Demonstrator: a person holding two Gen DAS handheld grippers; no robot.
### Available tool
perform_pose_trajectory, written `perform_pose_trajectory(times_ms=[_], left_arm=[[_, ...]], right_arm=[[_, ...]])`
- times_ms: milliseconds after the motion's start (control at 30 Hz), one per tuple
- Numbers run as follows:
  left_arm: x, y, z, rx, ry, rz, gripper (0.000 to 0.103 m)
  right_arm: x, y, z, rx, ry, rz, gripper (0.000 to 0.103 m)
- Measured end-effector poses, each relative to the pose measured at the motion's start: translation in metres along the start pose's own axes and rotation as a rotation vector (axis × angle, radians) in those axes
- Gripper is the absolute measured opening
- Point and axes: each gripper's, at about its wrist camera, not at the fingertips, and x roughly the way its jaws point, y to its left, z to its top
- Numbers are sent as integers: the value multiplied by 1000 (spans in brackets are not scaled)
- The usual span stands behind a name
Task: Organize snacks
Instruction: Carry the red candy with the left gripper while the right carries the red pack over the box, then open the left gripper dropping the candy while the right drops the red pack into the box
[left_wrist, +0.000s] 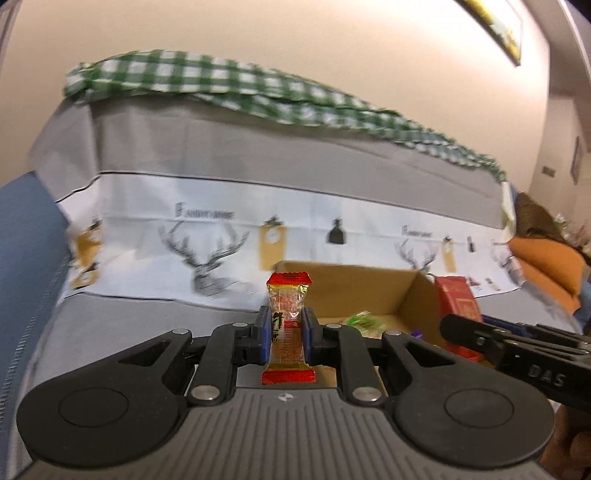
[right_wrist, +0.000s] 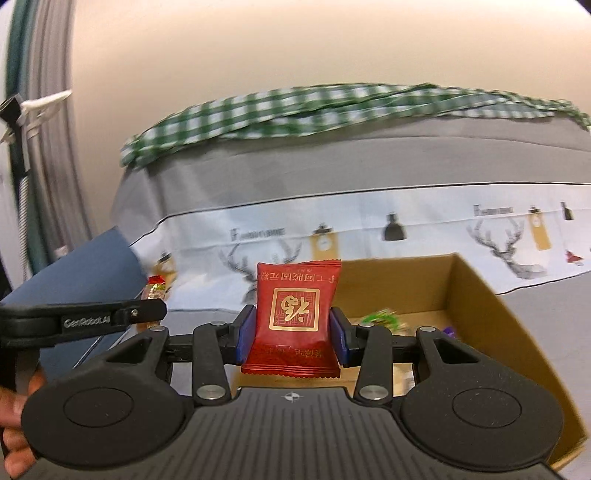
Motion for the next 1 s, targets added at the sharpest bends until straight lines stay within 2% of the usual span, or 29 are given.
perform_pose_trajectory(times_ms=[300,500,700,1000], left_arm=[[18,-53,-5,80,-34,-95,18],[27,-77,-9,78,-29,-153,18],[37,-96,-14,84,-21,-189,18],[53,-101,-11,45,-11,-206,18]], right_arm=[[0,-44,1,41,0,-114,44],[0,-64,-1,73,9,-172,44],[0,-68,0,80,3,-191,44],[2,-71,1,75,9,-209,44]])
